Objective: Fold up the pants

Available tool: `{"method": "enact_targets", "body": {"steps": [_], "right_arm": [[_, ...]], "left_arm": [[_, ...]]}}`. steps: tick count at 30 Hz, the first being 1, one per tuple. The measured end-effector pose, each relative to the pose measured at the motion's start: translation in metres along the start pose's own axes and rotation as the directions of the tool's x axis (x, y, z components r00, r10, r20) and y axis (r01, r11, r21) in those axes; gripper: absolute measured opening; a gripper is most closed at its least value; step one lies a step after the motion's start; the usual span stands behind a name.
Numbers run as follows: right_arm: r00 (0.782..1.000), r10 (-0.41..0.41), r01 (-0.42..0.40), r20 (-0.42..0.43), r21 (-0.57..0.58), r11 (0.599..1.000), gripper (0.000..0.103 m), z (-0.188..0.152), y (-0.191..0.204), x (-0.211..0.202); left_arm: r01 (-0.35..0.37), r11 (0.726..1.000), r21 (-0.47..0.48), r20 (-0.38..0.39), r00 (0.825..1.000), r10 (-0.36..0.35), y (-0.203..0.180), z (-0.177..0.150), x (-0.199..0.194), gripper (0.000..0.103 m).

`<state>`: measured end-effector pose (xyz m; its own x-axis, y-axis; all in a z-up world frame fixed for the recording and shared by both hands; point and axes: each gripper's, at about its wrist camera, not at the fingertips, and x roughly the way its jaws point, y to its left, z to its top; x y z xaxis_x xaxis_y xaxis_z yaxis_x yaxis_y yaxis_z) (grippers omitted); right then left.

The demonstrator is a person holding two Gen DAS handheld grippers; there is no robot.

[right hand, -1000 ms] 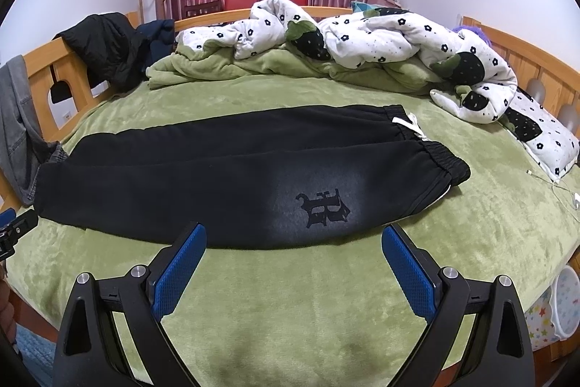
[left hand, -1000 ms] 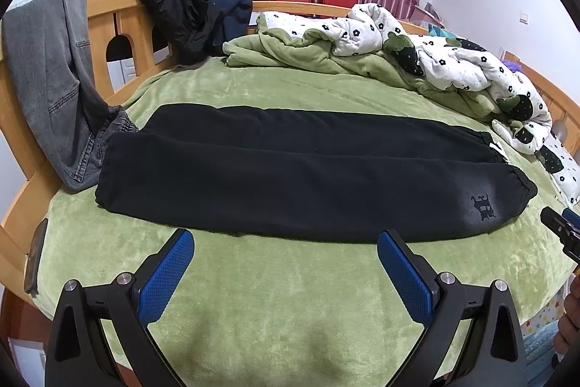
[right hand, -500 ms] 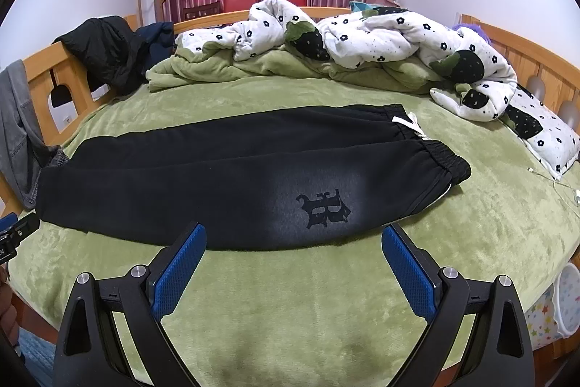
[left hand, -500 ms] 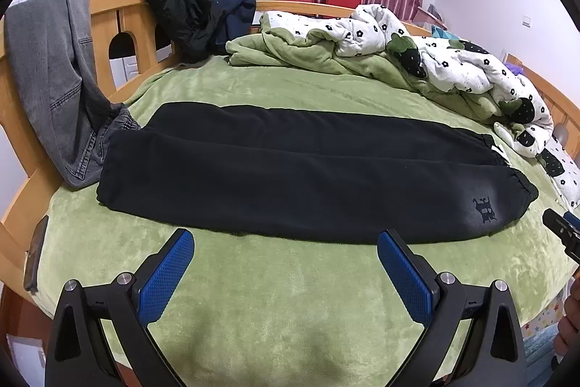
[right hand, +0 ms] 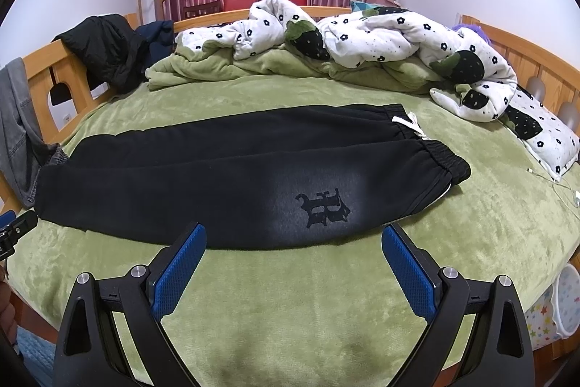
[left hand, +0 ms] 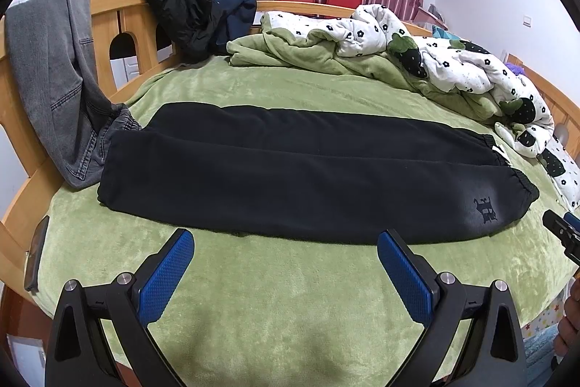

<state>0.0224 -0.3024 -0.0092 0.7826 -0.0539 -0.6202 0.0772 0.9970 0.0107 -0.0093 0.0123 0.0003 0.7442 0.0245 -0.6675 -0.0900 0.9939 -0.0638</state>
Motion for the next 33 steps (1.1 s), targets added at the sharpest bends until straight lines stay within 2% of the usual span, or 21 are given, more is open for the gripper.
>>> {"method": "enact_targets", "body": {"steps": [10, 15, 19, 23, 26, 28, 30, 33], "right_arm": [[1.000, 0.001, -0.001, 0.000, -0.001, 1.000, 0.096, 0.000, 0.001, 0.000], [1.000, 0.016, -0.016, -0.004, -0.008, 1.000, 0.096, -0.002, 0.000, -0.002], [1.000, -0.015, 0.015, 0.010, -0.046, 0.999, 0.096, -0.010, -0.002, -0.005], [1.000, -0.023, 0.023, 0.000, -0.042, 0.999, 0.096, -0.023, -0.016, -0.002], [0.998, 0.048, -0.049, -0.042, -0.022, 0.999, 0.094, -0.029, -0.029, 0.004], [0.997, 0.065, -0.065, -0.041, 0.006, 0.998, 0.092, -0.031, -0.038, 0.009], [0.996, 0.082, -0.081, -0.037, 0.038, 0.996, 0.092, -0.031, -0.047, 0.017], [0.993, 0.113, -0.107, -0.033, 0.147, 0.983, 0.091, -0.027, -0.068, 0.039]], "left_arm": [[-0.006, 1.000, 0.005, 0.005, 1.000, 0.005, 0.000, 0.000, 0.000, 0.101], [0.015, 1.000, -0.009, 0.009, 1.000, -0.015, 0.002, 0.000, -0.001, 0.101], [0.021, 1.000, -0.019, 0.008, 1.000, -0.021, 0.006, 0.000, -0.002, 0.101], [0.053, 0.996, -0.069, -0.001, 0.999, -0.053, 0.023, -0.005, 0.002, 0.097], [0.028, 0.996, -0.082, 0.000, 1.000, -0.029, 0.041, -0.013, 0.012, 0.097], [0.052, 0.992, -0.112, -0.017, 0.998, -0.054, 0.056, -0.014, 0.023, 0.097], [0.085, 0.980, -0.179, -0.007, 0.996, -0.088, 0.074, -0.012, 0.034, 0.097], [0.123, 0.948, -0.295, 0.001, 0.992, -0.128, 0.098, -0.015, 0.057, 0.097]]}}
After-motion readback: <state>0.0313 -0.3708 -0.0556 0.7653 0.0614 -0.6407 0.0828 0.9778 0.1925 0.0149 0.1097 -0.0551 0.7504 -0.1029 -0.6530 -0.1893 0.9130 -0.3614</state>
